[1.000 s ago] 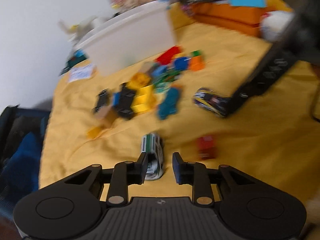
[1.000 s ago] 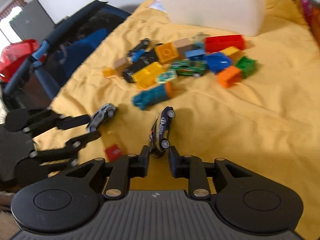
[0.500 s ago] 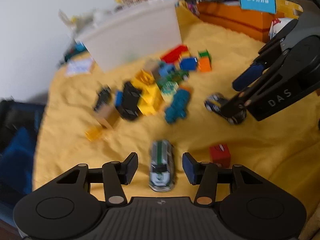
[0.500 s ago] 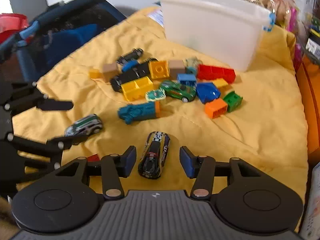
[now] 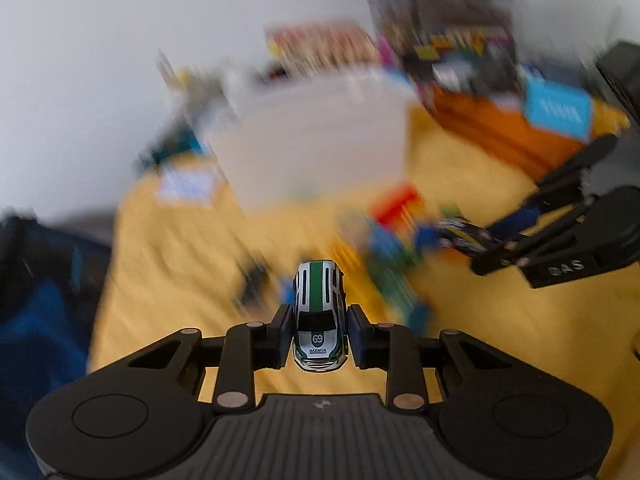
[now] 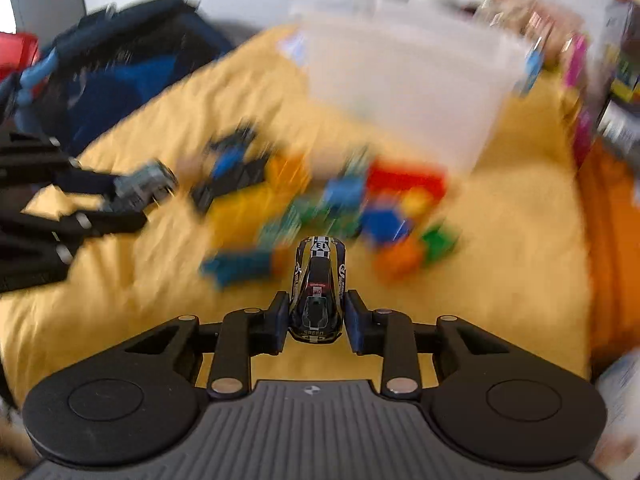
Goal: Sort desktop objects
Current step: 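Carry both cars over the clear bin and release them inside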
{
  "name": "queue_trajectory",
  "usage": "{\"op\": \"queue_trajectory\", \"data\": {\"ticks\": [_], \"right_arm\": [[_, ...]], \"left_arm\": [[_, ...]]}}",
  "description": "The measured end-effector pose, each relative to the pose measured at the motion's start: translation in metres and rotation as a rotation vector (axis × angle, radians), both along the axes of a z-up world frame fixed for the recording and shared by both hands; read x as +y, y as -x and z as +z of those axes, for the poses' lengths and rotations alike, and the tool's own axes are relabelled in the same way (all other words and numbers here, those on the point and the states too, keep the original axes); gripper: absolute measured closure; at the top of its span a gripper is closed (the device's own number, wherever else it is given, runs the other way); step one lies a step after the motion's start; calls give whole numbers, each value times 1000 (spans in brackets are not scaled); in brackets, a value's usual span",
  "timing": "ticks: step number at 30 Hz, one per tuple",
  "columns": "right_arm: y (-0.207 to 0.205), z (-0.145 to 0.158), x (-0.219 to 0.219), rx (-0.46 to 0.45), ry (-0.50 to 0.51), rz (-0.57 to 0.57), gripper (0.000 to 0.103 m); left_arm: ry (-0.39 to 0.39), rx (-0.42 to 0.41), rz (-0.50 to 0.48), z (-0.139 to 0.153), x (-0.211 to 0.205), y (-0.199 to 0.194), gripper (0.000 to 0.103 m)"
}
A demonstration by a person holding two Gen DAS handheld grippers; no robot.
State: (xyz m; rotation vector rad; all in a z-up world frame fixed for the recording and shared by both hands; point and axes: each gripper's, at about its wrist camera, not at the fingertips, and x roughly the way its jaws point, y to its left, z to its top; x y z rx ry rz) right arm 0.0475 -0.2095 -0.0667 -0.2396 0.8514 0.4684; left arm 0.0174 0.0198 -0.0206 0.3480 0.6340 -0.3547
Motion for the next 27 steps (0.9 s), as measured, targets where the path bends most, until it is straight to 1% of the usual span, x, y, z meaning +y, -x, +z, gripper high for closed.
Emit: {"op": "queue_trajectory", "data": {"ticks": [2, 4, 6, 8, 10, 13, 15, 18, 21, 24, 25, 27], "right_arm": [[-20, 22, -6, -71, -9, -20, 70], [-43, 45, -11, -144, -13, -44, 70], [-66, 67, -16, -212, -30, -72, 70], [-90, 84, -20, -273, -41, -108, 70], [-114, 92, -23, -288, -61, -139, 70], [-145, 92, -25, -267, -96, -187, 70], [-161, 86, -25, -254, -95, -216, 70], [-178, 70, -29, -213, -109, -256, 70], [-185, 59, -28, -203, -106, -257, 69], [-184, 52, -23, -214, -74, -220, 61], [-182, 51, -23, -226, -64, -212, 60], [-179, 54, -25, -231, -69, -204, 61]], "left_arm": [[22, -58, 11, 24, 4, -27, 71], [64, -109, 17, 49, 6, -54, 71], [88, -153, 17, 67, 2, -78, 71], [120, -159, 13, 76, -4, -106, 70], [156, -130, 13, 77, -11, -132, 71], [165, -92, 24, 66, -27, -164, 71], [150, -94, 40, 58, -34, -175, 71], [161, -87, 44, 51, -48, -191, 71], [141, -61, 30, 43, -59, -203, 70], [126, -36, 8, 38, -66, -209, 69], [129, -39, 4, 38, -66, -208, 69], [159, -40, -4, 40, -62, -199, 69]]}}
